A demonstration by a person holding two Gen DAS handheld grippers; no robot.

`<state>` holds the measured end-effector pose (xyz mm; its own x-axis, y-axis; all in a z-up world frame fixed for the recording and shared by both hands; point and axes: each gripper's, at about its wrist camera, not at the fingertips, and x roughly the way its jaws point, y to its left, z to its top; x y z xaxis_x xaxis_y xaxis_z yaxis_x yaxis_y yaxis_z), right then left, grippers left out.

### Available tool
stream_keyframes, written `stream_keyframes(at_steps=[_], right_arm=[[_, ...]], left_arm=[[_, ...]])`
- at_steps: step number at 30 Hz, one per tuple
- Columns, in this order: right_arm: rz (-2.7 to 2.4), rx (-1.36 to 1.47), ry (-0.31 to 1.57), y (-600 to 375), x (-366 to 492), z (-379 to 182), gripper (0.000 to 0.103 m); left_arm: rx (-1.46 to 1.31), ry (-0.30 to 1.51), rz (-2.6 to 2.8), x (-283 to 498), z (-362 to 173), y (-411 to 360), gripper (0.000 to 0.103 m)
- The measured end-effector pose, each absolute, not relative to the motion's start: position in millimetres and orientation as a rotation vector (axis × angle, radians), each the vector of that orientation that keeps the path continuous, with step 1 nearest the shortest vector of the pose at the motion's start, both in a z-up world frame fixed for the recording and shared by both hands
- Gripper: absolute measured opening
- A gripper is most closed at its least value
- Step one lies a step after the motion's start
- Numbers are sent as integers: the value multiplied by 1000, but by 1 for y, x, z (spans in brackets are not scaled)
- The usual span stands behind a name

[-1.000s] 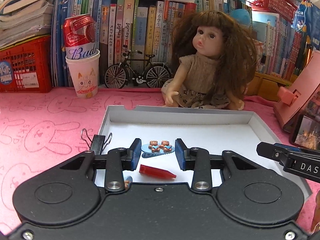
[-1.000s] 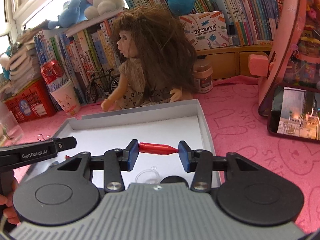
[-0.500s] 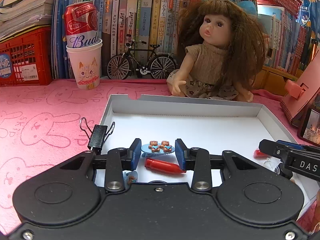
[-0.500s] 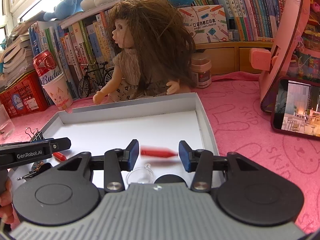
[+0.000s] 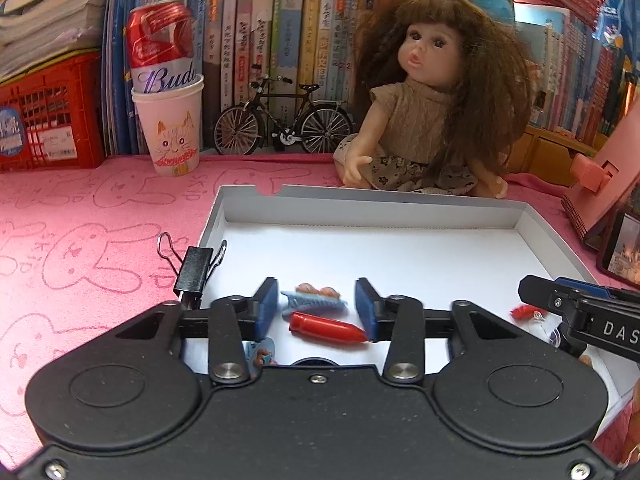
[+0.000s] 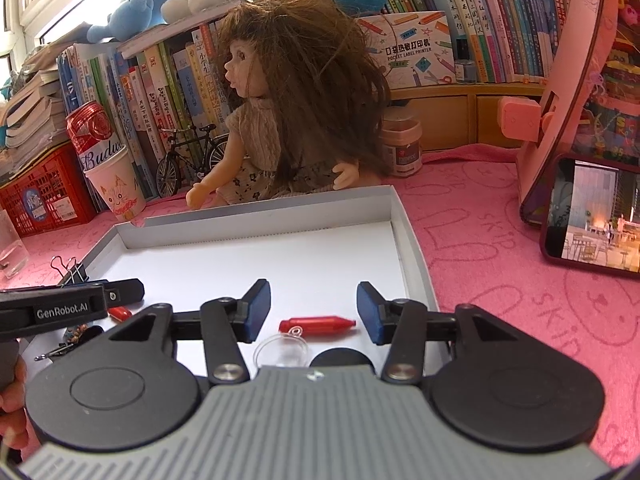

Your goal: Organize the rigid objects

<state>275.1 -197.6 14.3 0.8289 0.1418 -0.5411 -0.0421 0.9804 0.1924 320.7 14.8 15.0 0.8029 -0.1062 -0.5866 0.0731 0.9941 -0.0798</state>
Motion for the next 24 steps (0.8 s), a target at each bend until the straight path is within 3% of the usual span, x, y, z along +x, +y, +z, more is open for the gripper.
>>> stream_keyframes(at_steps=[1, 3, 9, 24], right_arm=[[95, 173, 588, -197, 274, 15, 64], [97, 158, 579, -194, 271, 17, 66], [105, 126, 552, -188, 259, 25, 74], [52, 70, 531, -182, 220, 48, 85]], left_arm=[[-45, 628, -88, 319, 16, 13, 60], [-35, 612, -91, 315, 19, 11, 66], [-53, 603, -108, 304, 27, 10, 75], [-56, 542, -106, 247, 54, 17, 83]])
